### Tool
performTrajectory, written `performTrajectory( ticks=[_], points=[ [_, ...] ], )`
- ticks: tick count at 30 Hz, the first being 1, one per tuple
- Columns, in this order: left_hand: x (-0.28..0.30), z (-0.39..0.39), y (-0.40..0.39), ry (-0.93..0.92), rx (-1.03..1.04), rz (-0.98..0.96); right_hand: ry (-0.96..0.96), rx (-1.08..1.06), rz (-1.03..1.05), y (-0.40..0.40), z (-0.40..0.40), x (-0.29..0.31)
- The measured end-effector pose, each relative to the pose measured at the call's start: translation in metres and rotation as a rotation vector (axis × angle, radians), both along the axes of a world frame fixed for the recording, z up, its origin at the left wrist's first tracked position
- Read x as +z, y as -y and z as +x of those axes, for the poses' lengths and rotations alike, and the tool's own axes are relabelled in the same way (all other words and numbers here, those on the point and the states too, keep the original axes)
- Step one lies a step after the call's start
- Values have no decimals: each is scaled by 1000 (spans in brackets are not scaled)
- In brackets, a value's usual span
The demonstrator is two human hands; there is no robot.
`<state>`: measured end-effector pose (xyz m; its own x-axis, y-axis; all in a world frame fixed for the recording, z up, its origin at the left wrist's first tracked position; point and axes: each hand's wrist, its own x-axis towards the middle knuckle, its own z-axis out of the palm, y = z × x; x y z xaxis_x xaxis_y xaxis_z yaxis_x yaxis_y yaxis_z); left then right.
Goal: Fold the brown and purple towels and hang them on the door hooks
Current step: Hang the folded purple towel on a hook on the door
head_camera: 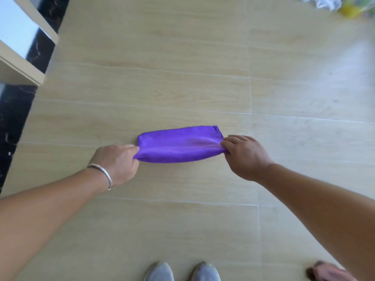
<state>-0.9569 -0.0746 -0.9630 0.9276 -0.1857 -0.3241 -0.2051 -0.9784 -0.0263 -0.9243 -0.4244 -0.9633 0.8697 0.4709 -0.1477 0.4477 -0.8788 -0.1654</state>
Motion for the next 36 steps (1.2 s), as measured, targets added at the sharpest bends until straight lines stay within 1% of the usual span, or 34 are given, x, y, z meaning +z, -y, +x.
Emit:
performTrajectory(
  ticks=[2,4,7,10,15,19,24,29,34,36],
  points=[
    [41,-4,0,31,17,-33,-25,-72,29,0,-4,45],
    [85,-7,-1,10,58,-88,-34,-100,53,2,-8,94],
    [161,-12,-1,-24,99,-179,-64,-86,35,8,-11,172],
    [240,-15,-4,-74,94,-244,-118,-57,1,11,-13,257],
    [393,-2,5,-79,101,-155,-147,-70,21,10,-10,407],
    [501,15,14,-61,121,-91,-66,-83,29,10,5,513],
    [616,34,16,45,118,-47,70,-68,51,11,27,635],
    [727,51,14,177,132,-43,181,-39,12,11,42,752],
    [832,59,14,231,181,-150,246,-82,-7,11,42,857],
    [866,63,13,162,194,-297,274,-106,-14,12,42,889]
  ],
)
